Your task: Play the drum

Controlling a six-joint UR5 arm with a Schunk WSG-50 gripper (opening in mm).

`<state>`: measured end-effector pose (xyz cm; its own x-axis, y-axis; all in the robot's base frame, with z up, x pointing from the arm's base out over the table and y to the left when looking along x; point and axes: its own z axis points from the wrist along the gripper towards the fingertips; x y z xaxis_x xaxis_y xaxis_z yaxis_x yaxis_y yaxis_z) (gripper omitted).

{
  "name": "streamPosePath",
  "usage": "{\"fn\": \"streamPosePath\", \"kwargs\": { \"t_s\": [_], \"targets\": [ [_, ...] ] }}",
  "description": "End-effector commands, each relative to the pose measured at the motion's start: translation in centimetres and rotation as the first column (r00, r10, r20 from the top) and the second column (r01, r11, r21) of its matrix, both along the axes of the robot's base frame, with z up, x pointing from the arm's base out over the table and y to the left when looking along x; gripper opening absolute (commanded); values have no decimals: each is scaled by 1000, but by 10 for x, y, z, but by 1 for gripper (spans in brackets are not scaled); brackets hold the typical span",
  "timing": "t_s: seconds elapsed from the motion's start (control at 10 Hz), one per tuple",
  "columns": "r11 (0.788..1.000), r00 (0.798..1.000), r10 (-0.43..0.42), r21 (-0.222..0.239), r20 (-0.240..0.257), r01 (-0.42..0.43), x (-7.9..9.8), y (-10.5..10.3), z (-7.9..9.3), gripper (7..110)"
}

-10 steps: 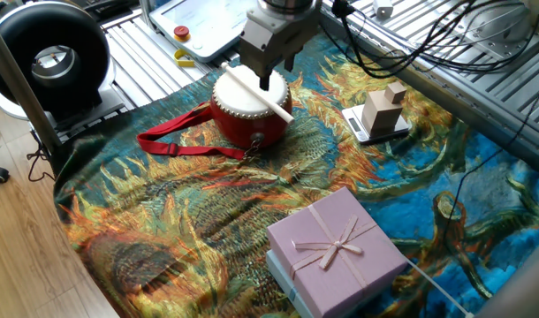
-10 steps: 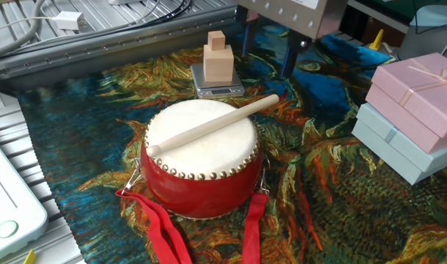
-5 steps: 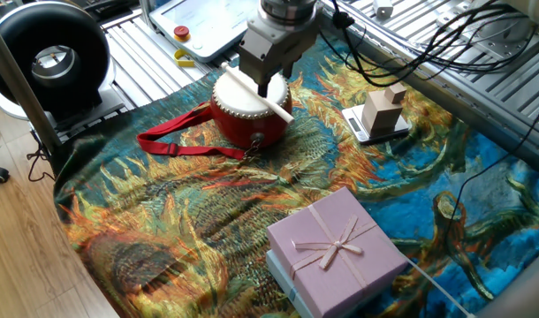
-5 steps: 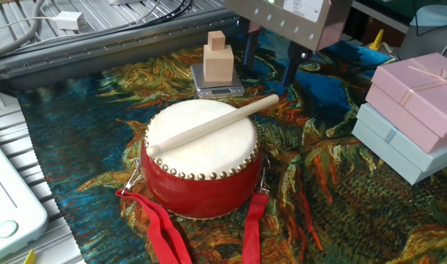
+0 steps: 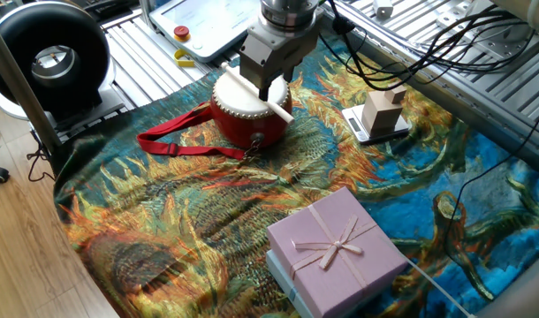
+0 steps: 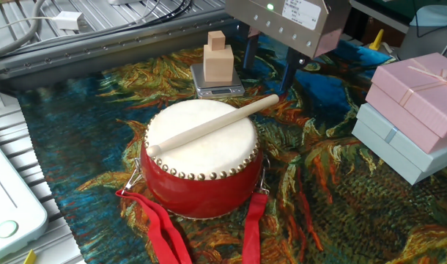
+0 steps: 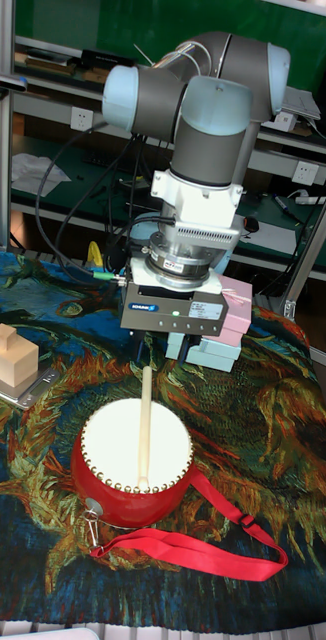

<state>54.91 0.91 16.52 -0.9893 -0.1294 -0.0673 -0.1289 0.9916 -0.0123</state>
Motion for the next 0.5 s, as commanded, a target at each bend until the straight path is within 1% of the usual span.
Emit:
{"fn": "streamPosePath", "kwargs": {
  "t_s": [0.0,0.4],
  "targets": [
    [1000,1000,14,-3,-13,-14,-5,-1,-1,66],
    [1000,1000,25,9,-16,-25,-8,-1,1,66]
  ]
}}
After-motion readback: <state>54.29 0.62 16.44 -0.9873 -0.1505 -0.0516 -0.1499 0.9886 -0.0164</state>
